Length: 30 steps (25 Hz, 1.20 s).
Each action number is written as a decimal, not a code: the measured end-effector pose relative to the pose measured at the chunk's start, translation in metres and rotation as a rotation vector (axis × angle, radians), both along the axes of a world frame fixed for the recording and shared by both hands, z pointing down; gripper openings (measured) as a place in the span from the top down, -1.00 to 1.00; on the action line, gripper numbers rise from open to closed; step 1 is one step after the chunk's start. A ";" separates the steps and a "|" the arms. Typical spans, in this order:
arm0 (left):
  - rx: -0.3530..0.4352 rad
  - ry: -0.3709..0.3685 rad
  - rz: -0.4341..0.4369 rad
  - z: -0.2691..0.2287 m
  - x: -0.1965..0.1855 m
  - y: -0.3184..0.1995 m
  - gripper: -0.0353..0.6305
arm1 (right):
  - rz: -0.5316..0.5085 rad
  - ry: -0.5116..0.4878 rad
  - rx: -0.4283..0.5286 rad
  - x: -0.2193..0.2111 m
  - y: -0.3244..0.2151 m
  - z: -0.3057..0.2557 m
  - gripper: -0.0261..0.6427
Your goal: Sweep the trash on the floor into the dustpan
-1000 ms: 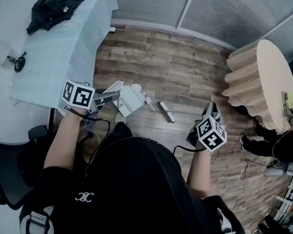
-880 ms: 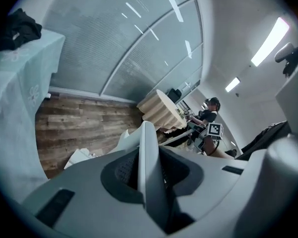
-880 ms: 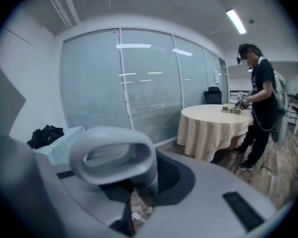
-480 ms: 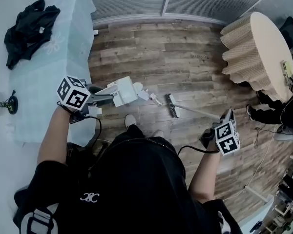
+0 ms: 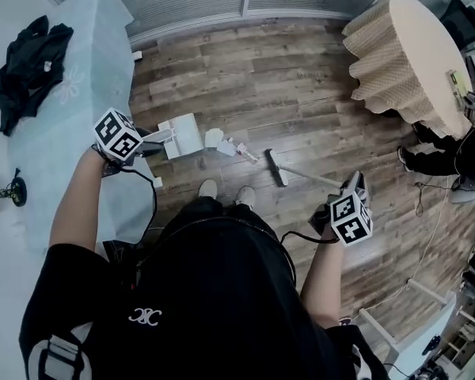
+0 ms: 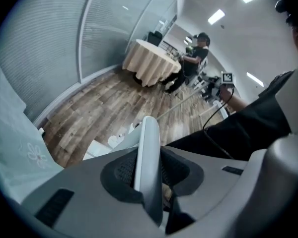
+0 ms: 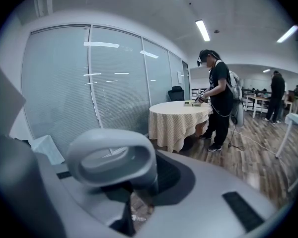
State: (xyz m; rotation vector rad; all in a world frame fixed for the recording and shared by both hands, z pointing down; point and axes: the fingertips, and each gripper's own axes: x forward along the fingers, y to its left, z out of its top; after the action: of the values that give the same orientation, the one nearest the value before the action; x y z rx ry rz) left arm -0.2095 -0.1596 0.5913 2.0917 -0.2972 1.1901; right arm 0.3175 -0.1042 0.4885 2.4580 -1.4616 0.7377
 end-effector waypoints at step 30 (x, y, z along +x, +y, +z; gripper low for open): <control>0.042 0.020 0.452 0.038 -0.027 -0.063 0.64 | -0.072 -0.029 -0.094 -0.188 -0.098 0.036 0.77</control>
State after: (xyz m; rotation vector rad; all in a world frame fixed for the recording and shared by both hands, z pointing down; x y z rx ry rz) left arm -0.2366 -0.2226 0.6297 2.2772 0.1740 1.4251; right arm 0.1290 -0.2020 0.5241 2.3222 -1.4820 0.8114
